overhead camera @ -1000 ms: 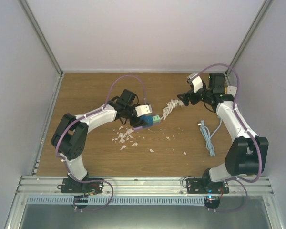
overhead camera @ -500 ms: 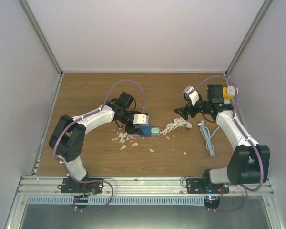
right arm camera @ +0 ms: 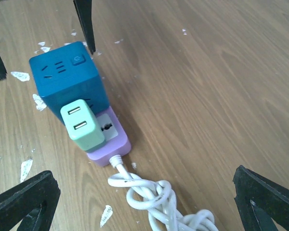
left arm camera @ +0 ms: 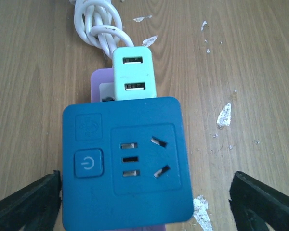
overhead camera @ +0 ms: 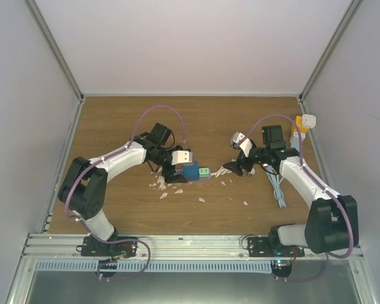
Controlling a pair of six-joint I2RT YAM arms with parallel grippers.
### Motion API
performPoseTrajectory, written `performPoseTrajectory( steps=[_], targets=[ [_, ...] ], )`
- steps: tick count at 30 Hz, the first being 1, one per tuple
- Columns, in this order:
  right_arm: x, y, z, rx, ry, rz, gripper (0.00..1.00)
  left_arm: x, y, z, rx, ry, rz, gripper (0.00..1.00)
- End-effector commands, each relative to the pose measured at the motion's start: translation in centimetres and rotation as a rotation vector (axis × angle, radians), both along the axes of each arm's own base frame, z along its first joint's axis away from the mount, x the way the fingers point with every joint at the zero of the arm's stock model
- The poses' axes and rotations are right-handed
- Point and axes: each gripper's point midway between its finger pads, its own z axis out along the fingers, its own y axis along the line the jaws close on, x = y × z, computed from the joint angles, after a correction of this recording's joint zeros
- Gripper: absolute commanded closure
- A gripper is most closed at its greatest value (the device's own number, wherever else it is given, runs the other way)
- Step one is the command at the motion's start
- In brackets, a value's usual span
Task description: Pull the plug off the socket
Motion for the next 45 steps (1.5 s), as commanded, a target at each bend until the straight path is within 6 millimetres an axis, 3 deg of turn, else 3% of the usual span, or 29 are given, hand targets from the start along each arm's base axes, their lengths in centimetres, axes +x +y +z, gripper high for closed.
performPoseTrajectory(
  steps=[1, 7, 16, 25, 33, 41, 45],
  targets=[
    [-0.9, 1.7, -0.1, -0.008, -0.099, 0.115, 0.0, 0.1, 0.1, 2.8, -0.08, -0.093, 0.042, 0.01],
    [-1.7, 3.5, -1.6, -0.021, -0.149, 0.231, 0.0, -1.0, 0.7, 3.2, -0.143, -0.109, 0.113, 0.01],
    [-2.5, 6.0, -3.8, -0.06, -0.22, 0.385, 0.01, -0.3, 1.5, 2.7, -0.195, -0.171, 0.243, 0.01],
    [-4.4, 7.9, -6.2, -0.098, -0.243, 0.523, 0.12, 0.9, 1.2, 2.2, -0.191, -0.201, 0.252, 0.01],
    [-3.6, 8.6, -7.1, -0.122, -0.265, 0.523, 0.32, 0.5, 1.3, 2.0, -0.182, -0.228, 0.22, 0.01],
    [-3.8, 9.9, -7.5, -0.122, -0.27, 0.548, 0.43, 0.1, 1.5, 1.8, -0.18, -0.237, 0.202, 0.01],
    [-3.3, 10.3, -7.9, -0.131, -0.247, 0.539, 0.56, -0.2, 1.5, 1.9, -0.181, -0.242, 0.183, 0.01]
  ],
)
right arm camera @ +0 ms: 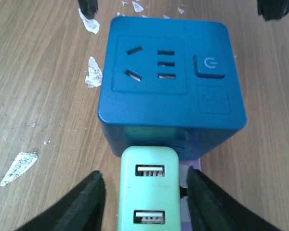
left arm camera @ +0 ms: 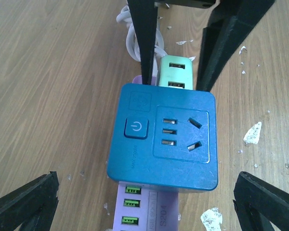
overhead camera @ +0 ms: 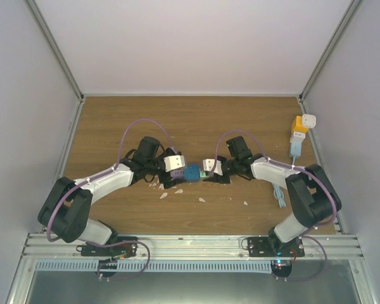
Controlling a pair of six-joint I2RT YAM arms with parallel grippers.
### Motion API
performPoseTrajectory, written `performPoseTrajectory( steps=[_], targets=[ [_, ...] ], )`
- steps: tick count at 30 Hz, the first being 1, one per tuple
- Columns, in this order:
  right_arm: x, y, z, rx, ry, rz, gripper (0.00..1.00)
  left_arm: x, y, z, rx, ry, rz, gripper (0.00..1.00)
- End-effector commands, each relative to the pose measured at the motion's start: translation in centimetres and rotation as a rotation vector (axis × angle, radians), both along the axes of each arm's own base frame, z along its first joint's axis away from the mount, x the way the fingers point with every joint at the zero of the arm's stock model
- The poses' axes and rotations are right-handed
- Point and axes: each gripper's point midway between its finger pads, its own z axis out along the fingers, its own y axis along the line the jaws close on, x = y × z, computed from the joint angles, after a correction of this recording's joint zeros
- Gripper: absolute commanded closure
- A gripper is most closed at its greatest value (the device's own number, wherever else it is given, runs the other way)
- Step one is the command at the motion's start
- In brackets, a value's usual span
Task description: Pull the plug off the socket
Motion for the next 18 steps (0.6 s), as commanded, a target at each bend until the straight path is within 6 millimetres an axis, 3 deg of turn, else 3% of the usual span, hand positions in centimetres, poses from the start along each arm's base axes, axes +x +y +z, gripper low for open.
performPoseTrajectory(
  steps=[1, 9, 18],
  targets=[
    [1.0, 0.9, -0.1, -0.003, -0.009, 0.002, 0.6, 0.0, -0.2, 0.9, -0.022, -0.061, -0.035, 0.01],
    [1.9, 1.8, -0.7, -0.026, 0.101, 0.005, 0.82, -0.9, 0.5, 0.7, 0.007, -0.091, -0.082, 0.01],
    [-0.9, 3.1, -1.2, -0.05, 0.17, 0.049, 0.89, -0.9, 2.0, 1.1, -0.01, -0.08, -0.074, 0.02]
  ],
)
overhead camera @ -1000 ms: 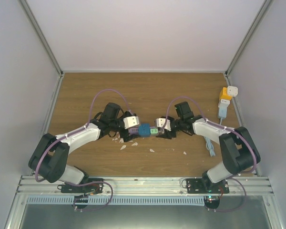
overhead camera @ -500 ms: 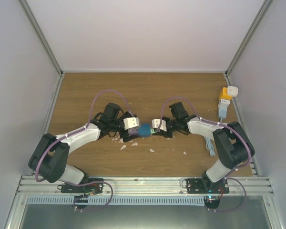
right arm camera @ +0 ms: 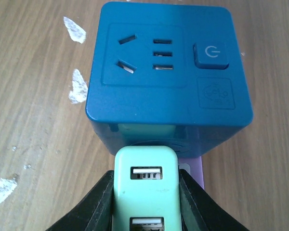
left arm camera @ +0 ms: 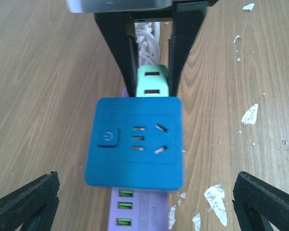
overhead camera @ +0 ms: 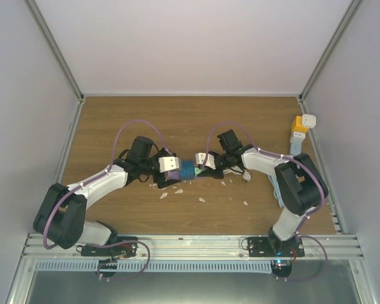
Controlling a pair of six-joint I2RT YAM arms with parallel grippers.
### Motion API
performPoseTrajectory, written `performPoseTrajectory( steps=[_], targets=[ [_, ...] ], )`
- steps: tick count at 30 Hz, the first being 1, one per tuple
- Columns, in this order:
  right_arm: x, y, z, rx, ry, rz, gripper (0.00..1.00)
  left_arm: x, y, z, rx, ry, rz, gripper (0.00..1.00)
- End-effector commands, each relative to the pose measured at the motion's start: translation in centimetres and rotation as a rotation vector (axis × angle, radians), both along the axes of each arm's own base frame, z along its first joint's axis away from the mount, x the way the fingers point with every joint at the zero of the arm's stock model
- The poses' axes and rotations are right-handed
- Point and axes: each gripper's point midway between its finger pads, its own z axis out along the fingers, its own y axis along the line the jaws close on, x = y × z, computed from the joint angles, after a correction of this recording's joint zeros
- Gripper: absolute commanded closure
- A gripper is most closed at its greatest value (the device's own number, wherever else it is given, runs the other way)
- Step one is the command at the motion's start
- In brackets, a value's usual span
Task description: Pull the plug off the socket
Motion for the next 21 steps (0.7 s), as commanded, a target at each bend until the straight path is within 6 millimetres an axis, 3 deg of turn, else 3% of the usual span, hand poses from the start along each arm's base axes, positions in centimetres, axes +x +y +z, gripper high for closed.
performPoseTrajectory(
  steps=[1, 21],
  targets=[
    [-3.0, 1.3, -0.4, -0.01, 0.058, 0.058, 0.89, -0.5, 0.3, 0.4, -0.02, -0.028, -0.034, 0.02],
    [-2.4, 2.0, -1.2, -0.043, 0.107, -0.027, 0.95, 0.9, -1.3, -1.9, -0.024, 0.047, -0.05, 0.12]
  ],
)
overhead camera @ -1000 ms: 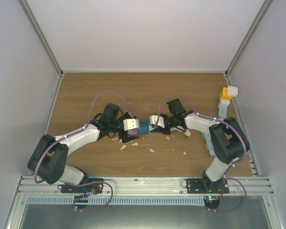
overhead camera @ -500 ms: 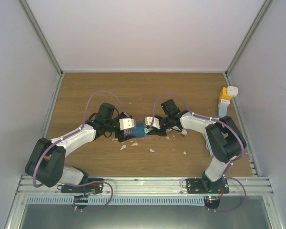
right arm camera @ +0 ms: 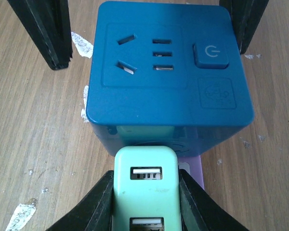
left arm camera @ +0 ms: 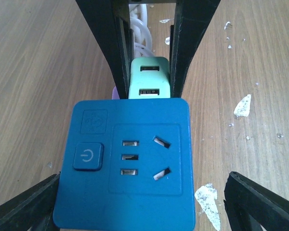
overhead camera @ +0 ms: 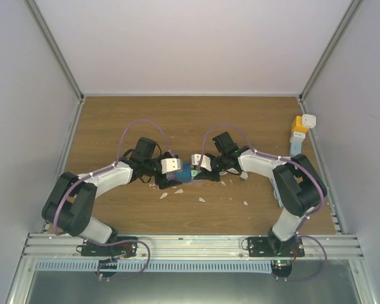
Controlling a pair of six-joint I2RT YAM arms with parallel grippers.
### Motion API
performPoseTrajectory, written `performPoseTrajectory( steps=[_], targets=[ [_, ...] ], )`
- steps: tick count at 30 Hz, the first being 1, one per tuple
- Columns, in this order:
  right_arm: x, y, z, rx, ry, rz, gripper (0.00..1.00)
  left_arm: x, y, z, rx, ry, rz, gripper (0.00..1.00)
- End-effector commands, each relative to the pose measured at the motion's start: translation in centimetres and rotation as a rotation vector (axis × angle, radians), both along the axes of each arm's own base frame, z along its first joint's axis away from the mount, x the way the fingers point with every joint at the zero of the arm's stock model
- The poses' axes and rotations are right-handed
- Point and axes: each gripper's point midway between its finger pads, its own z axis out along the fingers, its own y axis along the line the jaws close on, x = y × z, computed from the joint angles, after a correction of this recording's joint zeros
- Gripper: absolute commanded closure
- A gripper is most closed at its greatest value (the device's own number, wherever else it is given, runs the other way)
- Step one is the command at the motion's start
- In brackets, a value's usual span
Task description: Pull the plug off the socket
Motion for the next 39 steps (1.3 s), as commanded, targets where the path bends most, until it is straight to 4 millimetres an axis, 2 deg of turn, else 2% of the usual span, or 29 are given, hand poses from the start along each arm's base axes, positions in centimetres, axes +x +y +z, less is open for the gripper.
performPoseTrajectory(
  steps=[1, 7, 13, 16, 21, 26, 32, 39],
  targets=[
    [-1.0, 0.3, -1.0, -0.029, 0.043, 0.001, 0.95, 1.2, -1.0, 0.6, -0.031, -0.031, -0.01, 0.13],
    [-0.9, 0.4, -1.3, -0.041, 0.049, -0.016, 0.96, 1.7, -1.5, 0.4, -0.039, -0.011, -0.014, 0.24],
    [-0.7, 0.3, -1.9, -0.061, 0.065, -0.036, 0.96, 1.1, -1.9, 2.3, -0.084, -0.053, -0.052, 0.43],
    [-0.7, 0.1, -2.3, -0.075, 0.072, -0.042, 0.97, 1.0, -1.9, 3.1, -0.092, -0.099, -0.051, 0.49],
    [-0.8, -0.1, -2.7, -0.088, 0.085, -0.049, 0.98, 0.5, -1.7, 3.5, -0.091, -0.151, -0.07, 0.54],
    [-0.6, -0.3, -3.0, -0.104, 0.086, -0.065, 0.98, 0.4, -2.1, 3.4, -0.12, -0.02, -0.066, 0.59],
    [-0.7, -0.7, -3.5, -0.127, 0.089, -0.065, 0.99, 0.8, -2.4, 4.1, -0.17, 0.078, -0.043, 0.59],
    [-0.7, -0.7, -3.8, -0.137, 0.1, -0.073, 0.99, 0.0, -2.3, 4.3, -0.142, -0.014, -0.102, 0.61]
  ],
)
